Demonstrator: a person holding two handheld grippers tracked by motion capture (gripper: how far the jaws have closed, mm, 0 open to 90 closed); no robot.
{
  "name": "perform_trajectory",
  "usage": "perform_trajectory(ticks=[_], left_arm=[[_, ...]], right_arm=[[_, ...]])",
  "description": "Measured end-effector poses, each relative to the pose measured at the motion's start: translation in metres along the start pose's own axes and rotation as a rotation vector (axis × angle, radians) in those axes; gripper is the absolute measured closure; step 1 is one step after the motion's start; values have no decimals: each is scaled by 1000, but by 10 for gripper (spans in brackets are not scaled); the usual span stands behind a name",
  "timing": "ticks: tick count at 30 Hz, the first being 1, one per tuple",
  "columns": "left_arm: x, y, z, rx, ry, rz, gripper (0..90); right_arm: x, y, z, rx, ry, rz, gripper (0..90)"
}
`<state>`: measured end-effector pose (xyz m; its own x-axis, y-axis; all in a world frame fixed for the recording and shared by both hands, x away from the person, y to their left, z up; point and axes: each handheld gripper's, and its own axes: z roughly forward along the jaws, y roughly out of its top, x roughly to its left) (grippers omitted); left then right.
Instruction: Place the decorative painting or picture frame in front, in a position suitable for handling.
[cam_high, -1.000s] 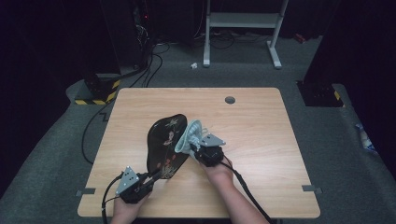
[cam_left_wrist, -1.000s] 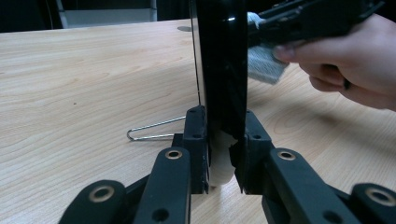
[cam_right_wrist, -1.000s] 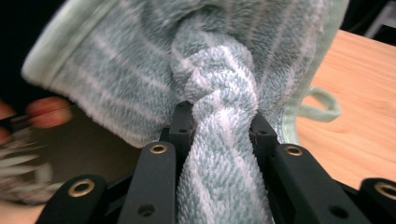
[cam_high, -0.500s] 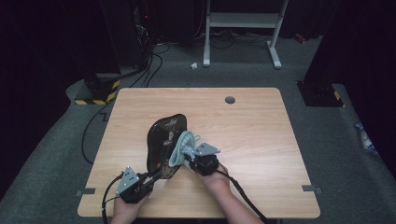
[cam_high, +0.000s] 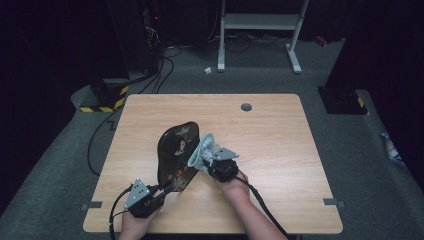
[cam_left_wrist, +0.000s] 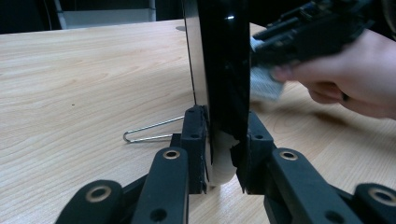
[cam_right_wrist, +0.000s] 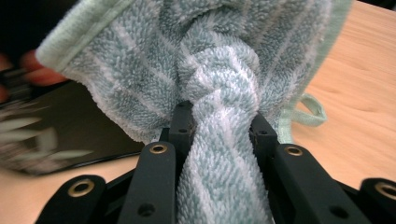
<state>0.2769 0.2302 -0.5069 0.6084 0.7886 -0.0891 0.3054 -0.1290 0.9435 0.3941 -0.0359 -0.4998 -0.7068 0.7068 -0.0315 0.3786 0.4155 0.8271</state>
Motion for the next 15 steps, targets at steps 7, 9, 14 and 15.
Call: perform_trajectory(ticks=[7, 9, 14, 15], left_arm=[[-1, 0, 0, 1, 3, -5, 754], [-1, 0, 0, 1, 3, -5, 754], [0, 0, 0, 2, 1, -2, 755], [0, 0, 0, 2, 1, -2, 754]], right_arm=[[36, -10, -7, -1, 83, -67, 699], [38, -13, -5, 9, 80, -88, 699], [20, -11, 1, 32, 44, -51, 699], [15, -11, 2, 35, 31, -41, 699]])
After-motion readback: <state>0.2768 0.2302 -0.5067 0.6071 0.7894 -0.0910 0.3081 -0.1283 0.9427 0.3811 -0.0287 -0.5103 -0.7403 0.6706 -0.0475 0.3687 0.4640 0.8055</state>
